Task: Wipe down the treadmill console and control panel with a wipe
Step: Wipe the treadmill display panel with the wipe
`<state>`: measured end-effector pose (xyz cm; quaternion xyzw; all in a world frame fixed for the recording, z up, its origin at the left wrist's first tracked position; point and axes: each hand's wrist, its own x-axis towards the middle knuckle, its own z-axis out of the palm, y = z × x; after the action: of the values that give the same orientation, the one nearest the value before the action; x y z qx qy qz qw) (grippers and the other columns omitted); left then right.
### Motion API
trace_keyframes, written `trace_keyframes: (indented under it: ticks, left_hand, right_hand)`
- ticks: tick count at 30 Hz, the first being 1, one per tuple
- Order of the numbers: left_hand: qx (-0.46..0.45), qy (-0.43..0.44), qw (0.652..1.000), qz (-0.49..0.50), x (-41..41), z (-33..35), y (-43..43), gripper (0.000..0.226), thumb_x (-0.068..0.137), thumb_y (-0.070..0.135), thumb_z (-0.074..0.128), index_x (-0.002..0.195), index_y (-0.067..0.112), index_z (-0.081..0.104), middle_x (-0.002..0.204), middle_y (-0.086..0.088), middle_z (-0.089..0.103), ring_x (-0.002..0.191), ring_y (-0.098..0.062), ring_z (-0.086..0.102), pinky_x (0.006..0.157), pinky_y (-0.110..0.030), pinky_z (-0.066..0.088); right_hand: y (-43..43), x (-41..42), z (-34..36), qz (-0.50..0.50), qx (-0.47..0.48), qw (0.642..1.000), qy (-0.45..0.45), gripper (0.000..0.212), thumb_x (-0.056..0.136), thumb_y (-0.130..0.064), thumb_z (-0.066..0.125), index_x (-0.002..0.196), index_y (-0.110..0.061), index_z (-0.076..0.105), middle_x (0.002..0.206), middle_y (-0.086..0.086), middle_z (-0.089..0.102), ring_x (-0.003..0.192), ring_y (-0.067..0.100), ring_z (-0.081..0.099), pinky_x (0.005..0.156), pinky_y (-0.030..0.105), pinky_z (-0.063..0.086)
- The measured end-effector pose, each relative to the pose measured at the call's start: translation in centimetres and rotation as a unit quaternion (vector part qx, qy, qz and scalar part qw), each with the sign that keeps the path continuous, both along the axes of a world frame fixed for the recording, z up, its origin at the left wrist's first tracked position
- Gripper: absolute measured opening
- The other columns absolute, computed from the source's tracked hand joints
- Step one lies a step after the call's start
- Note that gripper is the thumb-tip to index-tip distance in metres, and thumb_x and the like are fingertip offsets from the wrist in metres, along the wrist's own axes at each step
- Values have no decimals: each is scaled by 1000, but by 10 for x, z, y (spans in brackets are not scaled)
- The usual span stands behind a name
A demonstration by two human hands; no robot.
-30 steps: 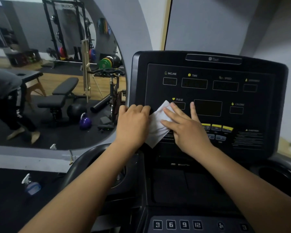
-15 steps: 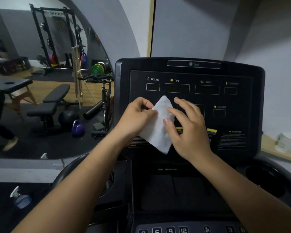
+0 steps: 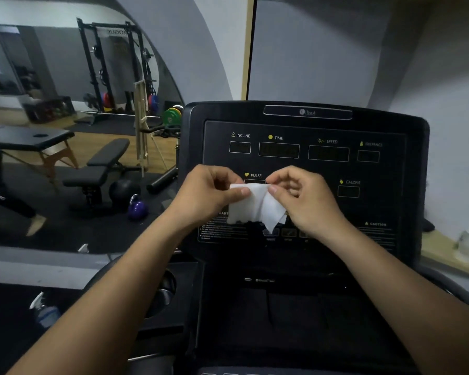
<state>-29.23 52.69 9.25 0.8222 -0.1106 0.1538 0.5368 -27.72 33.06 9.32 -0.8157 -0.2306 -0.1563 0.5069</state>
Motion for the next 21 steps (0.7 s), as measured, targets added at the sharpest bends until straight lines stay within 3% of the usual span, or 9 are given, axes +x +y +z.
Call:
trace_keyframes:
  ticks: [4,6,8,9,11,14,16,18,21]
  left_hand:
    - [60,-67,989,117,14,0,-9,15,82,29,73,72,21,66,63,6,62,60,-8,55,58,-24,43]
    - [137,-112,968,177,21,-1,-16,11,85,28,69,79,22,62,69,5,62,70,-17,60,62,-29,46]
    - [200,-140,945,217,28,-5,-20,10,86,27,65,88,20,58,81,-3,62,76,-30,58,63,-37,47]
    - [246,-159,925,241,31,-9,-20,12,85,23,64,90,16,56,86,-7,60,76,-33,55,61,-38,44]
    - [367,-235,851,295,33,-16,-19,15,78,16,67,88,10,57,89,-12,55,76,-33,52,61,-39,36]
    - [474,-351,773,235,25,-37,-17,17,83,15,60,97,7,65,103,-13,63,94,-33,57,80,-42,39]
    - [512,-340,768,181,18,-61,-12,32,90,15,50,116,5,65,122,-15,62,115,-34,56,99,-45,37]
    - [551,-268,774,162,11,-81,-7,48,93,21,42,137,3,52,145,-17,48,136,-33,42,112,-52,26]
    - [568,-199,780,171,16,-74,-5,60,98,36,33,149,4,32,157,-16,26,147,-29,20,115,-64,8]
  right_hand:
    - [0,20,3,-72,-76,993,-49,15,88,-8,64,94,-22,66,86,-10,65,73,4,58,73,19,50]
    - [3,25,4,-140,-134,969,-151,20,84,0,60,95,-17,66,97,-4,62,84,13,56,77,30,50]
    - [7,25,-3,-164,-221,918,-287,27,76,2,55,96,-12,67,105,3,62,93,25,54,77,40,46]
    - [10,23,-9,-148,-264,895,-328,30,74,-3,53,99,-11,68,110,5,63,97,28,54,78,41,45]
    - [15,20,-28,-98,-366,866,-325,37,76,-14,52,111,-10,67,122,8,62,113,29,54,92,44,44]
    - [15,19,-55,-89,-495,823,-266,50,85,-29,51,130,-9,58,145,10,48,140,25,34,112,58,26]
    - [9,18,-65,-95,-532,805,-243,59,92,-38,36,140,-6,47,153,10,37,145,25,24,112,65,17]
    - [6,17,-67,-92,-539,802,-241,63,94,-43,28,143,-5,41,153,11,35,146,26,23,111,68,14]
    - [11,27,-47,-91,-544,797,-246,65,95,-48,26,143,-8,43,152,9,38,144,24,28,108,72,13]
